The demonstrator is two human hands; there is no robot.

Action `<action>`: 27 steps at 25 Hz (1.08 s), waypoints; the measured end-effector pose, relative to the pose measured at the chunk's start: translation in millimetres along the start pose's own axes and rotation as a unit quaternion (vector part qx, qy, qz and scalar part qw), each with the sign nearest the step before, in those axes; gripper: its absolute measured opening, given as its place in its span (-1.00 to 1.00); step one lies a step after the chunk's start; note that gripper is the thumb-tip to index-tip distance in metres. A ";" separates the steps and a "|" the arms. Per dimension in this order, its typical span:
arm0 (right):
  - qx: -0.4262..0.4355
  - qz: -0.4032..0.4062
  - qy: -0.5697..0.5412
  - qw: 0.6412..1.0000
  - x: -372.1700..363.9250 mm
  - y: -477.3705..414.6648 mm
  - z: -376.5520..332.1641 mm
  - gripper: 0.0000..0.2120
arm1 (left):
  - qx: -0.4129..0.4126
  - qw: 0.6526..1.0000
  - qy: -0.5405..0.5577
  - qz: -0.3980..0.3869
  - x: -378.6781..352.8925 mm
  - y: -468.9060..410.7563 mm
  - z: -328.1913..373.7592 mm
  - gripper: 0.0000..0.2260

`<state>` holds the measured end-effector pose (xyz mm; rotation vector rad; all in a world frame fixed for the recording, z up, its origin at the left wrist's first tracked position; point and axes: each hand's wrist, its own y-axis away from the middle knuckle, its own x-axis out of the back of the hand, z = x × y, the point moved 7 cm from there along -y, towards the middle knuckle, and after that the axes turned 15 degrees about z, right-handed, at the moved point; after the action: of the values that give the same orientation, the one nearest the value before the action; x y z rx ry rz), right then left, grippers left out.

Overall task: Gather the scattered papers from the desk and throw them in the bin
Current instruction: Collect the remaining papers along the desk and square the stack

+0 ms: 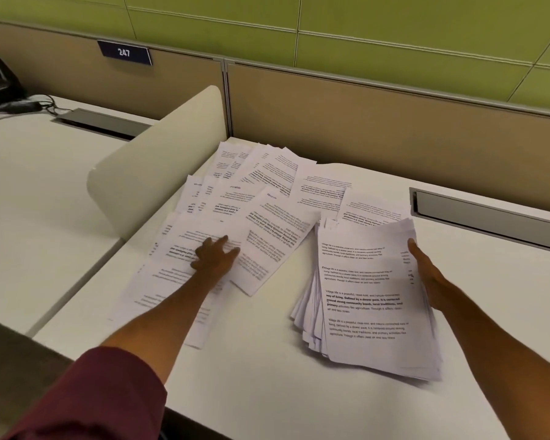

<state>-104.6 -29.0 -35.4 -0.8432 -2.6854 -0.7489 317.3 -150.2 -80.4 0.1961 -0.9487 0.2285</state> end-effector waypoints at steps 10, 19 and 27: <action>-0.107 0.022 -0.030 0.994 2.7 19.3 6.0 -0.08 | 0.115 0.977 -0.163 0.082 55.0 -21.2 -76.6 0.06; -0.098 0.022 -0.040 0.994 -2.1 26.3 5.7 -0.14 | 0.114 0.991 -0.069 0.021 37.7 -38.8 -45.7 0.07; -0.068 0.009 -0.070 0.995 -7.2 45.6 -11.1 -0.22 | 0.169 0.981 0.075 0.060 26.7 -30.7 -14.8 -0.02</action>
<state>-71.4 -6.2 -10.3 -0.9840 -2.7691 -0.9102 352.5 -172.8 -68.9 0.4281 -0.7678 0.5096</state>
